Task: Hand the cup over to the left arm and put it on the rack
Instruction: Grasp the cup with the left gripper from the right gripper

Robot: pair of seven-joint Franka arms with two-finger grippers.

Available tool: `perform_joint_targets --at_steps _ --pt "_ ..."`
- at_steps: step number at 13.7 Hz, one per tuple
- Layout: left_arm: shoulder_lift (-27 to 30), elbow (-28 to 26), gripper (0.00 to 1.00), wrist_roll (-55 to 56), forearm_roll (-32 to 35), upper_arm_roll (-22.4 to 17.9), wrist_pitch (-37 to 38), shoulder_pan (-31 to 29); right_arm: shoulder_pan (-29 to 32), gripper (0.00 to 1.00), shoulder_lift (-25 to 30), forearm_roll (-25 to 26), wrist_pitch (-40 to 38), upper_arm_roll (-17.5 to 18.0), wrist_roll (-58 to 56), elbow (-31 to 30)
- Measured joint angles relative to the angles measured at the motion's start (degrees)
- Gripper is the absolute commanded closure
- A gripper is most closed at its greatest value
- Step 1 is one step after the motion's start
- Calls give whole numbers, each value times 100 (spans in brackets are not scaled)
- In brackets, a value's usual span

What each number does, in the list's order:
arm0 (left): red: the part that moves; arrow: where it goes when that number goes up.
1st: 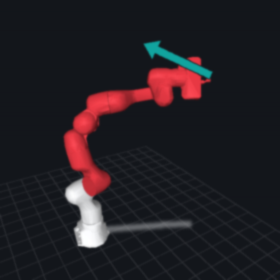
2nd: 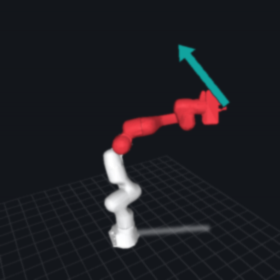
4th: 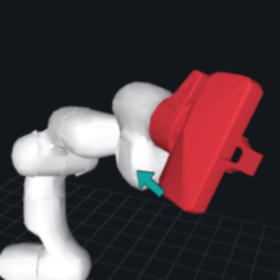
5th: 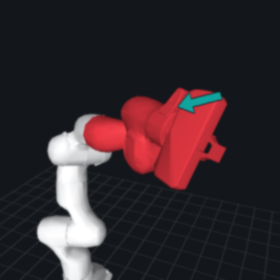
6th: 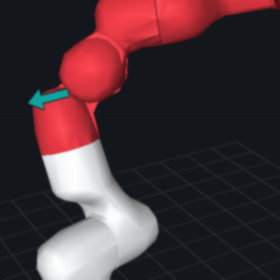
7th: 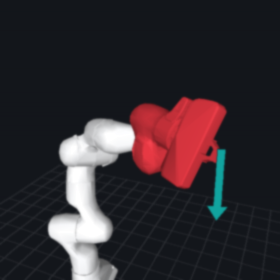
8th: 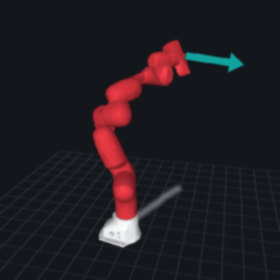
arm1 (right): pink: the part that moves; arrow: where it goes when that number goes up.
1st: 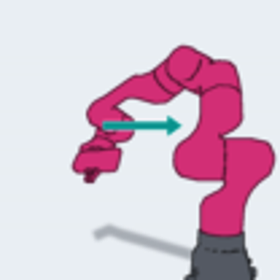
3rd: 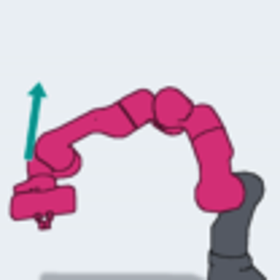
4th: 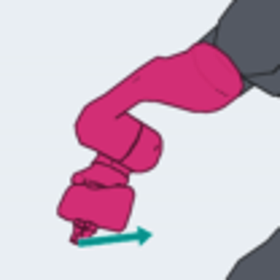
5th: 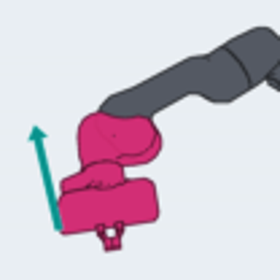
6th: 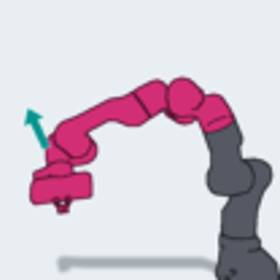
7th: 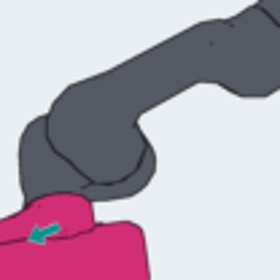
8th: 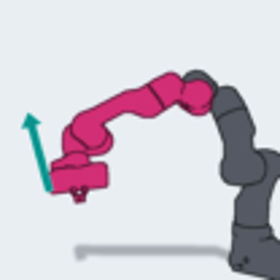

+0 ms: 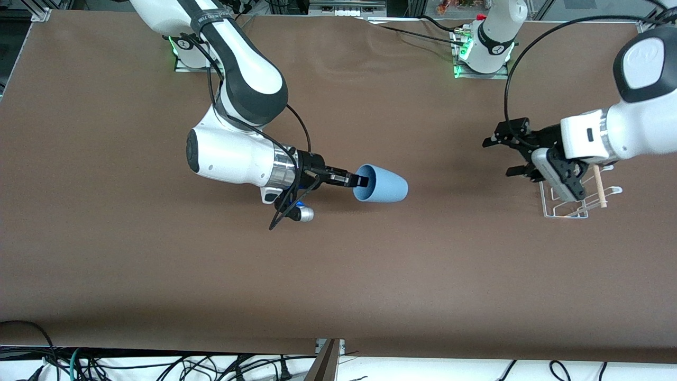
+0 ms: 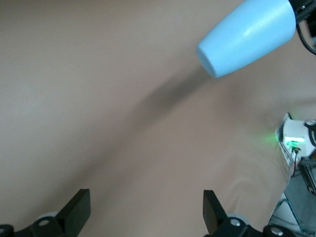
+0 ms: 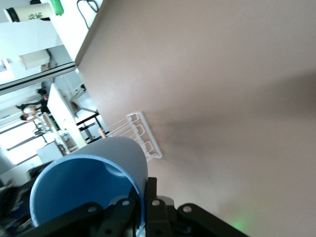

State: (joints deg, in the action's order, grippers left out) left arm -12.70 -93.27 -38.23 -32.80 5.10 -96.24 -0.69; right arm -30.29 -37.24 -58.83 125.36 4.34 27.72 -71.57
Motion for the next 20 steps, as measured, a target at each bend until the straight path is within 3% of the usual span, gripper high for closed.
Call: perform_joint_targets --at_steps 4,10,19,20 --pt "-291 73 0 -1254 -583 38 -716 295 -56 100 -47 -311 0 47 6 51" --pt "-500 104 0 -2670 -1523 50 -1325 761 -103 100 -82 -347 0 124 7 57" --pt "-807 79 1 -3168 -1746 85 -1672 1375 -104 100 -90 -349 11 125 7 73" --pt "-810 70 26 -3260 -1748 95 -1672 1375 -104 100 -91 -349 11 124 7 73"
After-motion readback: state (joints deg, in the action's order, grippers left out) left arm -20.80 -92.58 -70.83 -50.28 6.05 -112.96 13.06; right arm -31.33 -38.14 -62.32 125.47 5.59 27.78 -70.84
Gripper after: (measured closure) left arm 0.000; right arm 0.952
